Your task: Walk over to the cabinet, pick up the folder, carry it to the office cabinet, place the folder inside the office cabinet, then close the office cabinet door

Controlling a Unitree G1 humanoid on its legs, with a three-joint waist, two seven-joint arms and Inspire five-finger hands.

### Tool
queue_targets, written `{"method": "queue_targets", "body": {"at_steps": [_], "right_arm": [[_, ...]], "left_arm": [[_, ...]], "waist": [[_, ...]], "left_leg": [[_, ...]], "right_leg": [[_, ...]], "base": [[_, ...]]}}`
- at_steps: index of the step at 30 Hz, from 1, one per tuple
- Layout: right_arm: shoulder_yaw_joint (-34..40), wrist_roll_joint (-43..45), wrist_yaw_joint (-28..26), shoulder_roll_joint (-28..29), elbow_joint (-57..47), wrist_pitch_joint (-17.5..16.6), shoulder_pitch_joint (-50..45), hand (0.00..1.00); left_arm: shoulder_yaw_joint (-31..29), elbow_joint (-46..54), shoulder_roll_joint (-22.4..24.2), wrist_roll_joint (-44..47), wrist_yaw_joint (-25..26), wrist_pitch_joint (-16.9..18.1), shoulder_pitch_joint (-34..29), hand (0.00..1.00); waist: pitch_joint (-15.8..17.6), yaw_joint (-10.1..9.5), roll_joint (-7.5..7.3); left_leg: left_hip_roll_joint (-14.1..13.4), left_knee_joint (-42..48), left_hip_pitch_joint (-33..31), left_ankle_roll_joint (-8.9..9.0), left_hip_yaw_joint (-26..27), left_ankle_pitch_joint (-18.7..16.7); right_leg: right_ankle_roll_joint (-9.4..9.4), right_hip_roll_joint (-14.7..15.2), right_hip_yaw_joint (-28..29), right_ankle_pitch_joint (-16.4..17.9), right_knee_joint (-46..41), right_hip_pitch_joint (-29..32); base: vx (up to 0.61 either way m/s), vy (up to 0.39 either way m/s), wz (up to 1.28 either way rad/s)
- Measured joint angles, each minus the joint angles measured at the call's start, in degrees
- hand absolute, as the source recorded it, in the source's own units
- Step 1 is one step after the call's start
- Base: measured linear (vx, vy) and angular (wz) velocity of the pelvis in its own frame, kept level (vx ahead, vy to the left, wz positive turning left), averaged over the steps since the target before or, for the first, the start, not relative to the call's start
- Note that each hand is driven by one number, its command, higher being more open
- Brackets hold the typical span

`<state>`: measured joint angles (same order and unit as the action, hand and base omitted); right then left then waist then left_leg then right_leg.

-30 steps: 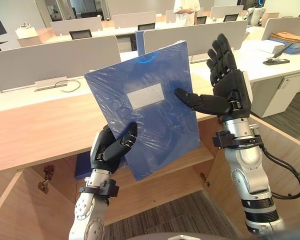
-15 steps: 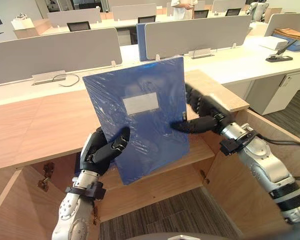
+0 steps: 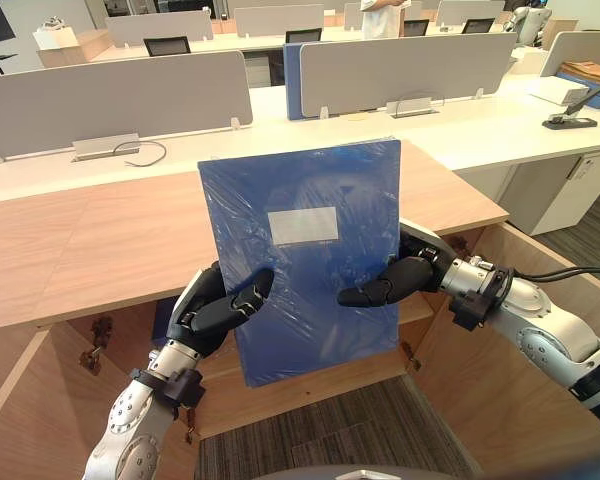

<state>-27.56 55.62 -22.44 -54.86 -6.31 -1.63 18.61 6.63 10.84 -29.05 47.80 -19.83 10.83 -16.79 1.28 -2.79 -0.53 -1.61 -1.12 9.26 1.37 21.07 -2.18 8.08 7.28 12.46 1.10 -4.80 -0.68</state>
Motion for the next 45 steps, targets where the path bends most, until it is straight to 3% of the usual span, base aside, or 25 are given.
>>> {"method": "queue_targets", "body": {"at_steps": [1, 2, 8, 13, 15, 19, 22, 26, 31, 34, 37, 42, 45], "right_arm": [[-0.2, 1.0, 0.0, 0.0, 0.0, 0.0, 0.0, 0.00], [-0.3, 2.0, 0.2, 0.2, 0.0, 0.0, 0.0, 0.00], [-0.5, 3.6, 1.7, 1.5, 0.0, -0.3, 0.0, 0.00], [-1.1, -4.5, 2.9, 2.5, -0.5, 0.1, 0.7, 0.00], [-1.1, -12.0, 4.1, 4.2, -2.4, 0.1, 1.4, 0.00], [1.5, -25.3, 5.2, 12.3, -7.1, -0.3, 2.3, 0.00], [3.3, -33.2, 7.8, 19.4, -10.8, -4.8, 4.1, 0.00], [3.6, -45.1, 10.5, 21.3, -14.5, -11.4, 5.7, 0.00], [-7.0, -56.1, 11.1, 17.4, -14.6, -14.7, 5.4, 0.00], [-18.5, -67.6, 11.1, 11.7, -8.0, -16.7, 4.0, 0.00], [-26.4, -80.1, 11.1, 9.3, 3.3, -17.0, 2.2, 0.00], [-27.8, -90.3, 10.4, 4.5, 13.1, -16.5, 1.6, 0.00], [-27.8, -91.7, 10.3, 5.7, 17.9, -16.4, 1.6, 0.00]], "left_arm": [[0.3, 0.0, 0.0, 0.1, 0.0, 0.0, 0.0, 0.00], [1.1, -0.3, -0.4, 1.1, 0.1, 0.4, 0.1, 1.00], [4.4, -3.1, -2.2, 2.3, 0.1, 1.3, 0.1, 1.00], [17.1, -11.9, -3.0, 2.5, -3.7, -0.2, 0.9, 1.00], [21.8, -19.7, -0.4, 0.3, -6.2, -2.4, 2.1, 1.00], [22.9, -36.1, 8.6, -8.4, -5.0, -5.4, 2.8, 1.00], [22.9, -41.9, 11.2, -14.6, -3.0, -6.3, 3.2, 1.00], [22.9, -45.9, 12.2, -21.8, -2.5, -5.9, 4.4, 1.00], [18.4, -56.7, 14.2, -27.5, -1.7, -5.9, 5.9, 1.00], [8.2, -65.9, 18.0, -29.2, 1.9, -5.0, 8.2, 1.00], [2.4, -72.1, 19.2, -29.7, 7.8, -5.2, 10.5, 1.00], [-2.6, -73.5, 19.9, -32.8, 9.8, -5.3, 10.6, 1.00], [-5.7, -73.9, 20.0, -33.6, 10.1, -5.2, 10.6, 1.00]], "waist": [[0.0, 0.00, 0.00], [0.0, 0.00, 0.00], [0.0, 0.05, -0.02], [-0.1, 0.24, -0.27], [-0.2, 0.71, -0.51], [-0.3, 2.27, -1.17], [-0.3, 3.10, -1.16], [-0.4, 3.00, -1.28], [-0.7, 3.39, -1.29], [-1.2, 2.53, -1.34], [-1.0, 1.44, -1.69], [-0.4, 1.07, -1.21], [0.3, 0.70, -1.46]], "left_leg": [[0.0, 0.0, 0.0, 0.01, 0.0, 0.0], [0.0, -0.1, 0.0, 0.02, 0.0, 0.0], [0.0, -0.5, 0.1, 0.07, -0.2, 0.3], [0.1, -1.4, 0.3, 0.07, -0.3, 0.7], [0.1, -1.9, 0.0, 0.02, -0.3, 0.9], [-0.2, -2.0, 0.0, 0.11, -0.2, 0.9], [-0.1, -1.9, 0.1, 0.16, -0.1, 0.9], [-0.1, -1.7, 0.5, 0.32, -0.1, 0.6], [-0.1, -1.5, 0.7, 0.39, 0.1, 0.6], [0.0, -1.6, 0.8, 0.61, 0.0, 0.4], [0.1, -1.8, 0.8, 0.12, -0.5, 0.9], [0.8, -2.4, 0.9, -0.17, -1.7, 1.3], [0.8, -2.3, 0.6, -0.23, -3.5, 1.4]], "right_leg": [[0.00, 0.0, 0.0, 0.0, 0.0, 0.0], [0.00, 0.0, 0.0, 0.0, 0.0, 0.0], [-0.01, 0.0, -0.2, 0.0, 0.0, 0.0], [-0.01, -0.1, -0.4, 0.0, 0.0, 0.1], [-0.05, -0.1, -0.4, 0.0, 0.1, 0.7], [-0.21, -0.5, -0.4, -0.1, 0.6, 0.9], [-0.23, -0.5, -0.1, -0.1, 0.6, 0.9], [-0.23, -0.4, 0.0, -0.1, 0.5, 0.5], [-0.22, -0.4, 0.2, -0.1, 0.2, 0.6], [-0.20, -0.3, 0.2, -0.1, 0.0, 0.5], [-0.20, -0.2, -0.1, 0.0, -0.2, 0.5], [0.04, 0.5, -1.2, 0.1, -0.1, 0.0], [-0.11, 0.6, -2.6, 0.4, -0.1, -0.4]], "base": [[0.00, 0.000, 0.00], [0.00, 0.000, 0.00], [0.00, 0.000, 0.00], [0.00, 0.000, 0.00], [0.00, 0.000, 0.00], [0.00, 0.000, 0.00], [0.00, 0.004, -0.03], [-0.03, 0.006, -0.01], [-0.05, 0.002, -0.02], [-0.03, 0.004, 0.01], [-0.03, 0.003, 0.06], [-0.01, 0.015, 0.11], [-0.02, -0.004, 0.22]]}}
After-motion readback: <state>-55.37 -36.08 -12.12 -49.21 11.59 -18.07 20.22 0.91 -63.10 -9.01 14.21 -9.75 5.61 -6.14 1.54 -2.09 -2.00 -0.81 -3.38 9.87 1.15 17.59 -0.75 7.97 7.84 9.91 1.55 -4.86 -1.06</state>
